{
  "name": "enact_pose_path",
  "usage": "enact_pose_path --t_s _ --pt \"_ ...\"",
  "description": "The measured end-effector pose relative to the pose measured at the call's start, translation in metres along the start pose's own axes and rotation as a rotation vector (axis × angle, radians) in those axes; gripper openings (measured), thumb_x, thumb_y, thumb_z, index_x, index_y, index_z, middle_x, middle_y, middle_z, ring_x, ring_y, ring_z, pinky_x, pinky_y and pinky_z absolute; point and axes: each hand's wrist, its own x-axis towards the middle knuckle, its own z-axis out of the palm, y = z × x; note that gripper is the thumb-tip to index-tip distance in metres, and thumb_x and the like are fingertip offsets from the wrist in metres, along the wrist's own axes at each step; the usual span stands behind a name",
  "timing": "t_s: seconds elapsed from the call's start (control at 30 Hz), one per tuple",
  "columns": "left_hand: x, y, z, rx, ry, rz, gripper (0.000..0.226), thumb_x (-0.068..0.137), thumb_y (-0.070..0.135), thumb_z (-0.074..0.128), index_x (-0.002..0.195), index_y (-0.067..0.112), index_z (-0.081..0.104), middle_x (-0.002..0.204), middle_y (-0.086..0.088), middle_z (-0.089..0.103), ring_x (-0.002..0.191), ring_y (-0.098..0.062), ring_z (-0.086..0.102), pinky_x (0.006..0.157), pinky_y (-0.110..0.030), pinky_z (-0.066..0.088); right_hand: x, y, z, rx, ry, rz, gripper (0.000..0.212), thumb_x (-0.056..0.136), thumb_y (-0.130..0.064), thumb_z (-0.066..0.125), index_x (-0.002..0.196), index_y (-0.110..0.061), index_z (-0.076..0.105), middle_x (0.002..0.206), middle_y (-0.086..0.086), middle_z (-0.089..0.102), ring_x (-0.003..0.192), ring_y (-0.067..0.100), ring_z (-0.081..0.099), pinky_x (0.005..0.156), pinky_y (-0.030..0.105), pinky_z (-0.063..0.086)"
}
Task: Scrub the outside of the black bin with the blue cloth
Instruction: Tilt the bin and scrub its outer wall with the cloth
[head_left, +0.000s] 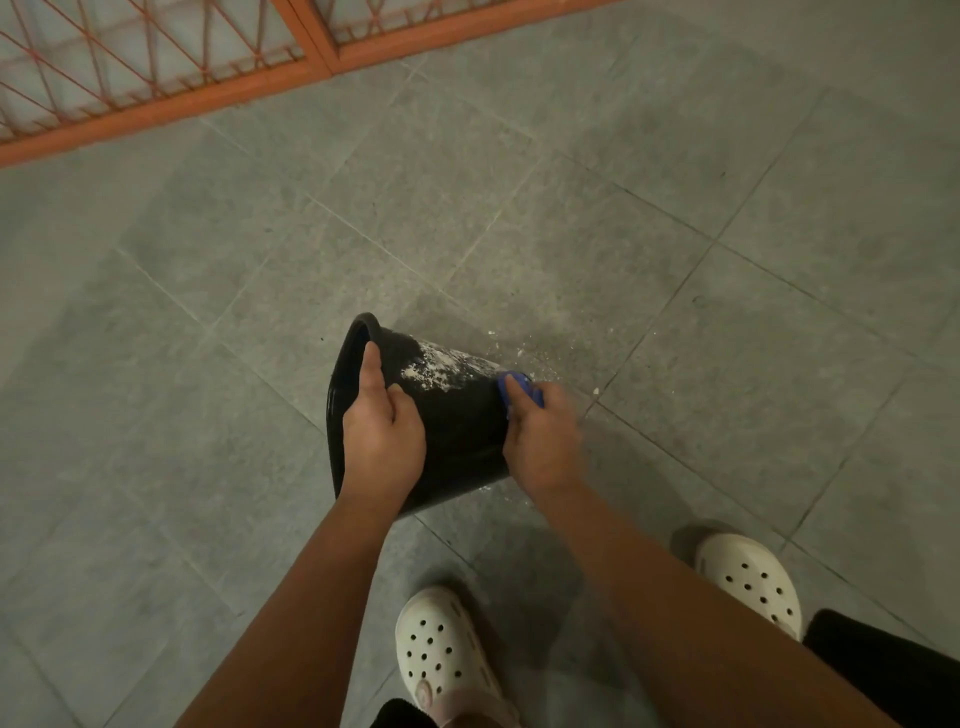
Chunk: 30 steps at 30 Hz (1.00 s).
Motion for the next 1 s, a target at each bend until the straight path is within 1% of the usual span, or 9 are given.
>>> enact_pose_path --t_s 0.17,0.23,0.33,0.43,0.53,0.63,0.73,0.9,1.0 --pt "0.001 0.001 0.001 -0.009 0.001 0.01 0.052 0.102 0.014 0.033 0.151 0.022 0.019 0.071 0.017 0.038 0.061 0.0 0.043 0.054 -0.002 0.04 -0.008 0.001 0.0 0.044 -0.017 0.171 0.039 0.095 -0.022 0.043 0.134 -0.018 0.049 0.107 0.011 0.045 0.096 0.025 0.049 0.081 0.03 0.043" --pt "0.002 0.0 0.0 -0.009 0.004 0.011 0.053 0.101 0.013 0.033 0.152 0.021 0.018 0.07 0.016 0.039 0.06 -0.001 0.044 0.053 -0.004 0.042 -0.015 -0.01 -0.002 0.104 -0.034 0.133 0.041 0.093 -0.021 0.039 0.132 -0.019 0.05 0.112 0.013 0.044 0.099 0.027 0.048 0.08 0.029 0.041" --pt "0.001 -0.003 0.0 -0.017 0.007 0.003 0.053 0.102 0.013 0.032 0.152 0.021 0.017 0.07 0.018 0.038 0.059 0.001 0.044 0.054 -0.002 0.041 -0.003 -0.011 -0.001 0.015 0.014 -0.034 0.051 0.088 -0.033 0.027 0.127 -0.02 0.056 0.094 0.01 0.049 0.085 0.027 0.049 0.069 0.032 0.044" --pt "-0.001 0.0 0.0 -0.053 0.008 -0.012 0.052 0.102 0.014 0.033 0.151 0.022 0.019 0.072 0.02 0.037 0.06 0.005 0.045 0.056 -0.002 0.04 0.012 0.007 -0.002 -0.037 -0.065 0.049 0.041 0.093 -0.029 0.037 0.131 -0.026 0.052 0.1 0.008 0.05 0.09 0.023 0.047 0.076 0.035 0.046" --pt "-0.002 0.004 0.003 -0.053 -0.001 -0.003 0.052 0.101 0.013 0.033 0.151 0.02 0.019 0.073 0.02 0.037 0.062 0.003 0.042 0.055 0.002 0.038 0.005 0.008 -0.005 -0.031 -0.063 0.198 0.036 0.095 -0.019 0.044 0.13 -0.015 0.053 0.105 0.014 0.05 0.095 0.028 0.05 0.077 0.03 0.041" --pt "-0.001 0.004 0.0 -0.054 -0.005 -0.006 0.053 0.102 0.013 0.033 0.152 0.02 0.018 0.072 0.02 0.036 0.061 0.003 0.041 0.054 0.004 0.036 -0.012 -0.01 -0.004 0.014 -0.027 0.136 0.035 0.094 -0.018 0.044 0.127 -0.013 0.055 0.103 0.013 0.048 0.093 0.028 0.051 0.073 0.027 0.039" --pt "-0.001 0.0 -0.002 -0.045 -0.009 -0.005 0.053 0.101 0.013 0.033 0.152 0.021 0.019 0.072 0.021 0.035 0.06 0.005 0.043 0.055 0.005 0.035 -0.007 -0.015 -0.004 -0.006 -0.051 -0.028 0.04 0.09 -0.02 0.045 0.13 -0.02 0.052 0.101 0.008 0.047 0.091 0.026 0.048 0.073 0.035 0.046" --pt "-0.001 0.001 -0.003 -0.086 -0.011 -0.019 0.052 0.101 0.014 0.034 0.151 0.022 0.022 0.073 0.022 0.036 0.058 0.019 0.046 0.056 0.004 0.035 0.014 0.006 -0.009 -0.034 -0.137 0.216 0.038 0.094 -0.02 0.047 0.131 -0.024 0.048 0.113 0.009 0.045 0.103 0.026 0.049 0.088 0.042 0.047" --pt "0.002 0.0 -0.005 -0.084 -0.016 -0.024 0.052 0.101 0.014 0.034 0.151 0.022 0.022 0.074 0.022 0.036 0.06 0.022 0.046 0.056 0.006 0.034 -0.001 0.001 -0.01 -0.071 -0.092 0.106 0.04 0.094 -0.019 0.049 0.134 -0.021 0.048 0.108 0.009 0.046 0.094 0.021 0.047 0.08 0.035 0.047"
